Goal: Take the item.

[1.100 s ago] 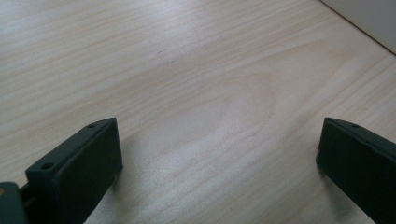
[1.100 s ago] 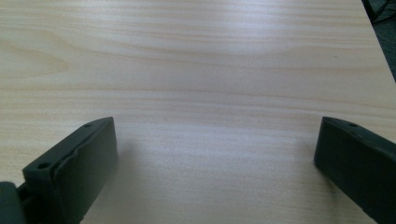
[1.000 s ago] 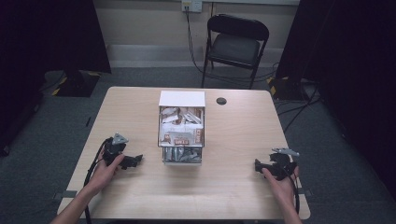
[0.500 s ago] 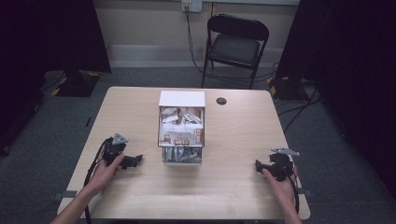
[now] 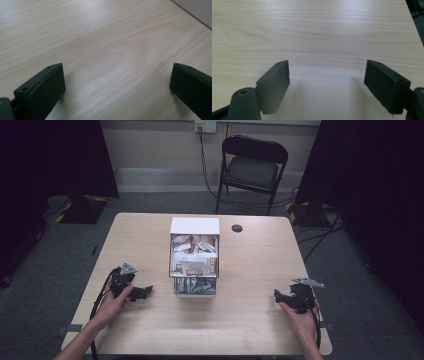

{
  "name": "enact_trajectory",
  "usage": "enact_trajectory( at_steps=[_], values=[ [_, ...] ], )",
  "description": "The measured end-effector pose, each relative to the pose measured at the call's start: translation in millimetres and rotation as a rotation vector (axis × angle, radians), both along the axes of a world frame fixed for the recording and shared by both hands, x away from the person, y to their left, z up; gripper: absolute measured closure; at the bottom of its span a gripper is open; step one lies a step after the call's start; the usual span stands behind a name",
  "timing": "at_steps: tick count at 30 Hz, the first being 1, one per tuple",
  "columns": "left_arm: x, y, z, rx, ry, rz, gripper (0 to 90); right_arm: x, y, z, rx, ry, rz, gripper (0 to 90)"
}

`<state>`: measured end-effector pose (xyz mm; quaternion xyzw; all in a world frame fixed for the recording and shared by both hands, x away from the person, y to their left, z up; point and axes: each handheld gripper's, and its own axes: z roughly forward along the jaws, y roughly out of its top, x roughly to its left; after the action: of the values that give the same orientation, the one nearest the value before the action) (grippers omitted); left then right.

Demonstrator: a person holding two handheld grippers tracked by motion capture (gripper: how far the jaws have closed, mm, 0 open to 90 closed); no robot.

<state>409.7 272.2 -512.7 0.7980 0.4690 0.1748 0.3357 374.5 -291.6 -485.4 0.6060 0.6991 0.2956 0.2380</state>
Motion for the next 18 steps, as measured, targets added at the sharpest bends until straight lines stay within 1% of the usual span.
enact_trajectory(
  at_steps=[3, 5, 6, 7, 10, 14, 16, 17, 18],
  values=[
    [0.0, 0.0, 0.0, 0.000, 0.000, 0.000, 0.0, -1.0, 2.6, 2.7, 0.006, -0.018, 0.013, 21.5],
    [0.0, 0.0, 0.0, 0.000, 0.000, 0.000, 0.0, -1.4, 3.6, 4.3, 0.025, -0.027, 0.019, 22.1],
    [0.0, 0.0, 0.0, 0.000, 0.000, 0.000, 0.0, -1.4, 3.6, 4.3, 0.025, -0.027, 0.019, 22.1],
    [0.0, 0.0, 0.0, -0.001, 0.000, 0.000, 0.0, -1.8, 4.5, 5.7, 0.042, -0.034, 0.024, 24.1],
    [0.0, -0.2, -0.1, -0.003, -0.001, 0.003, 0.0, -2.6, 6.0, 7.5, 0.039, -0.040, 0.031, 25.9],
    [0.0, 0.0, 0.0, 0.000, 0.000, 0.000, 0.0, -4.0, 8.1, 10.4, 0.040, -0.053, 0.058, 27.7],
    [0.0, -0.2, -0.1, -0.003, -0.001, 0.003, 0.0, -4.8, 8.6, 12.5, 0.060, -0.054, 0.072, 29.1],
    [0.0, 0.0, 0.0, 0.000, 0.000, 0.000, 0.0, -4.9, 8.9, 13.4, 0.077, -0.049, 0.077, 29.7],
    [0.0, 0.0, 0.0, 0.000, 0.000, 0.000, 0.0, -5.1, 9.2, 14.3, 0.083, -0.046, 0.080, 30.7]
  ],
)
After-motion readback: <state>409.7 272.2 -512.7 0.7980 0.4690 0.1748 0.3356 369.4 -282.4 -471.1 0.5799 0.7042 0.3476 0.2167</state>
